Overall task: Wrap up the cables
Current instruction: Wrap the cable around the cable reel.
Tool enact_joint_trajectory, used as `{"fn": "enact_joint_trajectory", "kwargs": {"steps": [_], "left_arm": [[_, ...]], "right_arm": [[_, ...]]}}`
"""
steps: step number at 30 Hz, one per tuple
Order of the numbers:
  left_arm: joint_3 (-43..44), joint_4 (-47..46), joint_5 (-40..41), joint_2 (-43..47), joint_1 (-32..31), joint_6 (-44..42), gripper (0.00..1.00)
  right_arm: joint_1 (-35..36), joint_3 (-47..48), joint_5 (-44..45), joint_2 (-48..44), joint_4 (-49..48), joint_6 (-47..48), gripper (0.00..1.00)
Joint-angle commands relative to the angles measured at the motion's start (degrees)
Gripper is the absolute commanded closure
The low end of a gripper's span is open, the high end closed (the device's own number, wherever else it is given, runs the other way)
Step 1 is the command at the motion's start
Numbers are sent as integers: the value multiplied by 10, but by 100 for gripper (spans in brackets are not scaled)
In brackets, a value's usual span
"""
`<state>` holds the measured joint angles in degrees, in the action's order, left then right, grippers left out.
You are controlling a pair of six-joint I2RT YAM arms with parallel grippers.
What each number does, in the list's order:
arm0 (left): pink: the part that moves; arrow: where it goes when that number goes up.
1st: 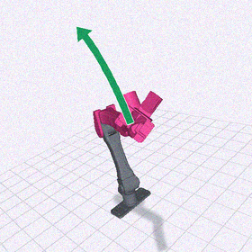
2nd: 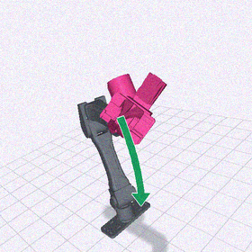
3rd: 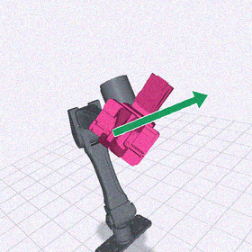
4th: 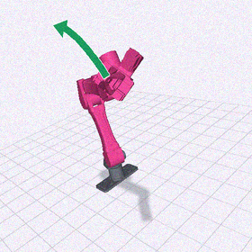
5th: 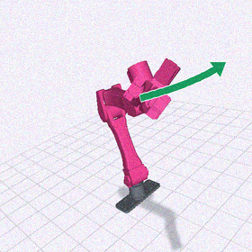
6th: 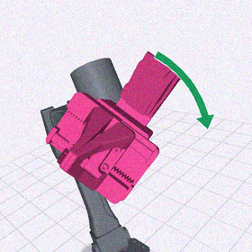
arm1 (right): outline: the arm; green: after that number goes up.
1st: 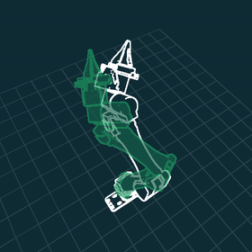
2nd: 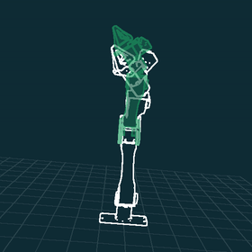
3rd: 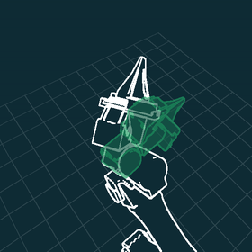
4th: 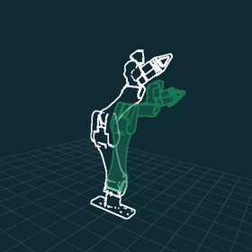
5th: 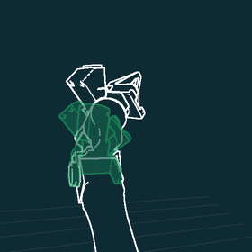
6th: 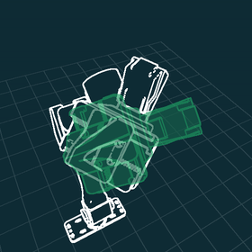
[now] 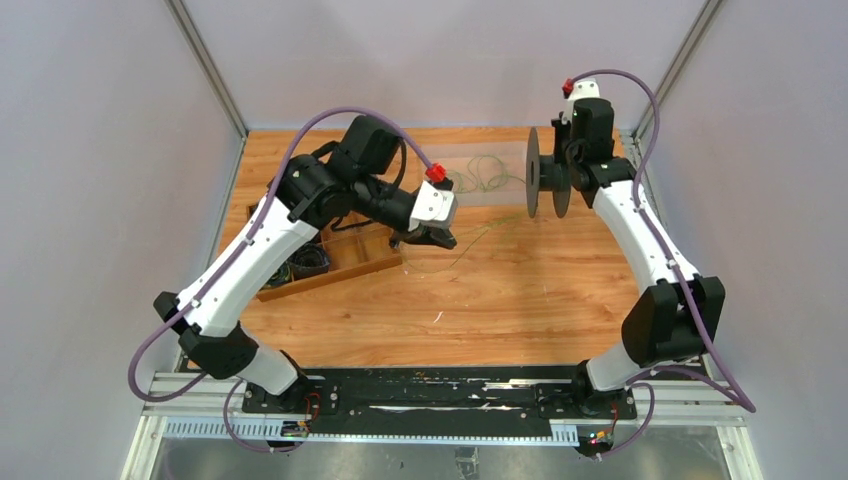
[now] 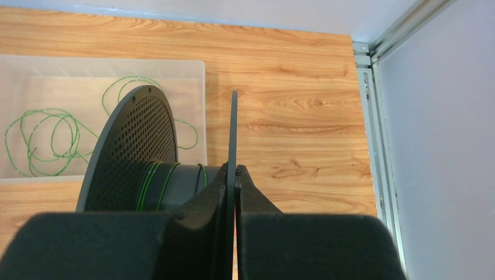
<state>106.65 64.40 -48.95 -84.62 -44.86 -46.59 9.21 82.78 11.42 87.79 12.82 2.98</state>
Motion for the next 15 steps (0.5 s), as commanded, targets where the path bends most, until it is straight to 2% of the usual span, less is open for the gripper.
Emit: {"fn": "enact_joint_trajectory", "kwargs": {"steps": [1, 6, 10, 13, 15], "left_arm": [[74, 32, -38, -32, -6, 65, 100], [177, 31, -21, -97, -6, 127, 100], [296, 29, 10, -151, -6, 187, 100], [362, -10, 70, -181, -5, 251, 100], [372, -52, 111, -184, -2, 278, 100]], "right_arm": [[19, -18, 40, -19, -68, 44, 99], [52, -35, 47, -31, -72, 55, 99], [72, -47, 50, -38, -72, 59, 99], [82, -53, 50, -45, -72, 62, 99], [85, -58, 48, -51, -71, 62, 99]]}}
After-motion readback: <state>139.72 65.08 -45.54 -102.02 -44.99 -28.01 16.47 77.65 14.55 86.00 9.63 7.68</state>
